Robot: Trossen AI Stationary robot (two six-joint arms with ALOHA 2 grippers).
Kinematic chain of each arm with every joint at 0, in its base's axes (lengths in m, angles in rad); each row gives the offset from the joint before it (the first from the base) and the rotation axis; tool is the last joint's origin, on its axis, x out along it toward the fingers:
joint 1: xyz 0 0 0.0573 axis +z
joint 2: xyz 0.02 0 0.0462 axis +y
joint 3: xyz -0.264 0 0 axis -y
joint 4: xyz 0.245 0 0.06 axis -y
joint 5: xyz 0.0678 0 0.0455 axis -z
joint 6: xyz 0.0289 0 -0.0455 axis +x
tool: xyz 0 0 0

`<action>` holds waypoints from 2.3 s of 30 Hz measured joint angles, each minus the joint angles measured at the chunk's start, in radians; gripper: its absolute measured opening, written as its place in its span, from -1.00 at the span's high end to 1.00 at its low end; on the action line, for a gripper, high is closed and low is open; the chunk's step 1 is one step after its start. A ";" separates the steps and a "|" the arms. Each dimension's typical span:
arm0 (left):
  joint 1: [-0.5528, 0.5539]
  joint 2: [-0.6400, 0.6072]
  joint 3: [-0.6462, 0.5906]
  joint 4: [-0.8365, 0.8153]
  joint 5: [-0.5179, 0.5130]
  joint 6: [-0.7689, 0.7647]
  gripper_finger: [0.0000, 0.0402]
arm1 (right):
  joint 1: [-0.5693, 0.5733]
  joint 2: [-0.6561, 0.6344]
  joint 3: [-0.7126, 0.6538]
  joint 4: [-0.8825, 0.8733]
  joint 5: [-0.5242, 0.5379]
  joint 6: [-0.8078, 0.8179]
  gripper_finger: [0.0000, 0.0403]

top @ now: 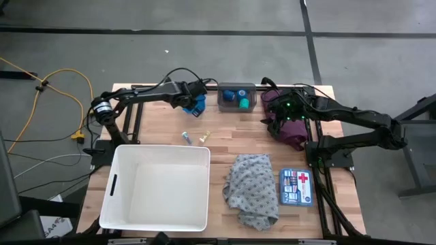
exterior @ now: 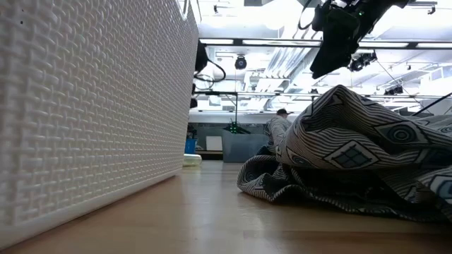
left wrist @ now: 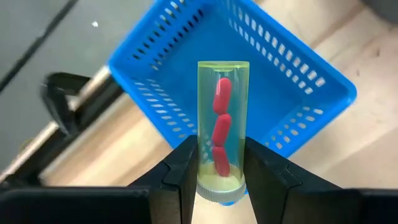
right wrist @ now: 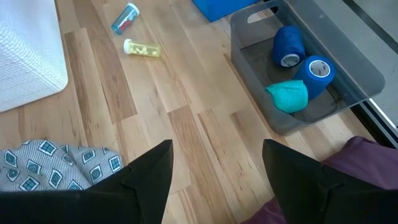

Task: Pick & place medical supplies in basket/bin
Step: Put the left yellow pill bottle into the blue basket, then put the yellow pill bottle into the blue basket

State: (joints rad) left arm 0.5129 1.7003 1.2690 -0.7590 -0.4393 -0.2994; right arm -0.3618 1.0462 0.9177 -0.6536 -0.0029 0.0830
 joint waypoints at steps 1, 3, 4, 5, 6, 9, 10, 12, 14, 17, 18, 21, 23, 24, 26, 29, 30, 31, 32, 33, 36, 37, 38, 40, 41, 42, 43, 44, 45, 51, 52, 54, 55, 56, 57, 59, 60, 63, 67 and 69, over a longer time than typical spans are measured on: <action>0.000 0.011 0.000 0.001 0.010 -0.005 0.47 | 0.000 0.000 0.000 0.000 0.000 0.000 -0.17; -0.003 0.027 0.000 0.001 0.019 -0.007 0.47 | 0.000 0.000 0.000 0.000 0.000 0.000 -0.17; -0.005 0.034 0.000 0.005 0.020 -0.009 0.47 | 0.000 0.000 0.000 0.001 0.000 0.000 -0.17; -0.006 0.040 0.000 0.005 0.023 -0.009 0.47 | 0.000 0.000 0.000 0.001 0.000 0.000 -0.17; -0.006 0.046 0.000 0.005 0.025 -0.009 0.47 | 0.000 0.000 0.000 0.000 0.000 0.000 -0.17; -0.006 0.059 0.000 0.006 0.037 -0.009 0.47 | 0.000 0.000 0.000 0.001 0.000 0.000 -0.17; -0.006 0.064 0.000 0.007 0.042 -0.009 0.47 | 0.000 0.000 0.000 0.002 0.000 0.000 -0.17; -0.006 0.070 0.000 0.004 0.055 -0.009 0.47 | 0.000 0.000 0.000 0.003 0.000 0.000 -0.17; -0.006 0.071 0.000 0.005 0.059 -0.009 0.47 | 0.000 0.000 0.000 0.005 0.000 0.000 -0.17; -0.006 0.071 0.000 0.005 0.060 -0.009 0.46 | 0.000 0.000 0.000 0.008 0.000 0.000 -0.17; -0.004 0.071 0.000 0.004 0.060 -0.009 0.45 | 0.000 0.000 0.000 0.008 0.000 0.000 -0.17; -0.003 0.071 0.000 0.005 0.068 -0.008 0.41 | 0.000 0.000 0.000 0.008 0.000 0.000 -0.17; -0.003 0.071 0.000 0.005 0.071 -0.008 0.37 | 0.000 0.000 0.000 0.008 0.000 0.000 -0.17; -0.003 0.071 0.000 0.005 0.071 -0.008 0.36 | 0.000 0.000 0.000 0.008 0.000 0.000 -0.17; -0.003 0.071 0.000 0.004 0.071 -0.006 0.34 | 0.000 0.000 0.000 0.008 0.000 0.000 -0.17; -0.003 0.071 0.000 0.004 0.071 -0.004 0.34 | 0.000 0.000 0.000 0.008 0.000 0.000 -0.17; -0.003 0.071 0.000 0.004 0.071 -0.004 0.34 | 0.000 0.000 0.000 0.008 0.000 0.000 -0.17; -0.003 0.071 0.000 0.004 0.071 -0.004 0.34 | 0.000 0.000 0.000 0.008 0.000 0.000 -0.17; -0.003 0.071 0.000 0.004 0.071 -0.004 0.33 | 0.000 0.000 0.000 0.008 0.000 0.000 -0.17; -0.003 0.071 0.000 0.004 0.071 -0.004 0.33 | 0.000 0.000 0.000 0.008 0.000 0.000 -0.17; -0.003 0.071 0.000 0.004 0.069 -0.004 0.33 | 0.000 0.000 0.000 0.008 0.000 0.000 -0.17; -0.003 0.071 0.000 0.004 0.069 -0.004 0.33 | 0.000 0.000 0.000 0.008 0.000 0.000 -0.17; -0.003 0.069 0.000 0.004 0.068 -0.005 0.33 | 0.000 0.000 0.000 0.008 0.000 0.000 -0.17; -0.003 0.057 0.000 0.003 0.068 -0.005 0.33 | 0.000 0.000 0.000 0.008 0.000 0.000 -0.17; -0.003 0.049 0.000 0.004 0.067 -0.005 0.33 | 0.000 0.000 0.000 0.008 0.000 0.000 -0.17; -0.003 0.042 0.000 0.005 0.067 -0.005 0.33 | 0.000 0.000 0.000 0.008 0.000 0.000 -0.17; -0.003 0.035 0.000 0.004 0.067 -0.002 0.33 | 0.000 0.000 0.000 0.008 0.000 0.000 -0.17; -0.003 0.027 0.000 0.004 0.067 0.001 0.33 | 0.000 0.000 0.000 0.008 0.000 0.000 -0.17; -0.003 0.018 0.000 0.004 0.067 0.005 0.33 | 0.000 0.000 0.000 0.008 0.000 0.000 -0.17; -0.009 -0.025 0.000 0.005 0.066 0.007 0.33 | 0.000 0.000 0.000 0.008 0.000 0.000 -0.17; -0.012 -0.032 0.000 0.006 0.066 0.007 0.33 | 0.000 0.000 0.000 0.008 0.000 0.000 -0.17; -0.019 -0.044 0.000 0.008 0.066 0.007 0.33 | 0.000 0.000 0.000 0.008 0.000 0.000 -0.17; -0.023 -0.050 0.000 0.008 0.066 0.007 0.33 | 0.000 0.000 0.000 0.008 0.000 0.000 -0.17; -0.027 -0.056 0.000 0.011 0.066 0.014 0.33 | 0.000 0.000 0.000 0.008 0.000 0.000 -0.17; -0.030 -0.064 0.000 0.017 0.066 0.021 0.33 | 0.000 0.000 0.000 0.008 0.000 0.000 -0.17; -0.036 -0.078 0.000 0.032 0.066 0.048 0.33 | 0.000 0.000 0.000 0.008 0.000 0.000 -0.17; -0.039 -0.084 0.000 0.040 0.066 0.060 0.33 | 0.000 0.000 0.000 0.008 0.000 0.000 -0.17; -0.050 -0.103 0.000 0.048 0.066 0.060 0.33 | 0.000 0.000 0.000 0.008 0.000 0.000 -0.17; -0.066 -0.116 0.000 0.049 0.069 0.024 0.33 | 0.000 0.000 0.000 0.008 0.000 0.000 -0.17; -0.074 -0.125 0.000 0.049 0.069 -0.003 0.33 | 0.000 0.000 0.000 0.008 0.000 0.000 -0.17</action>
State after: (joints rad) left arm 0.4386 1.5750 1.2687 -0.7102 -0.3705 -0.3024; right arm -0.3619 1.0462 0.9177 -0.6453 -0.0032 0.0830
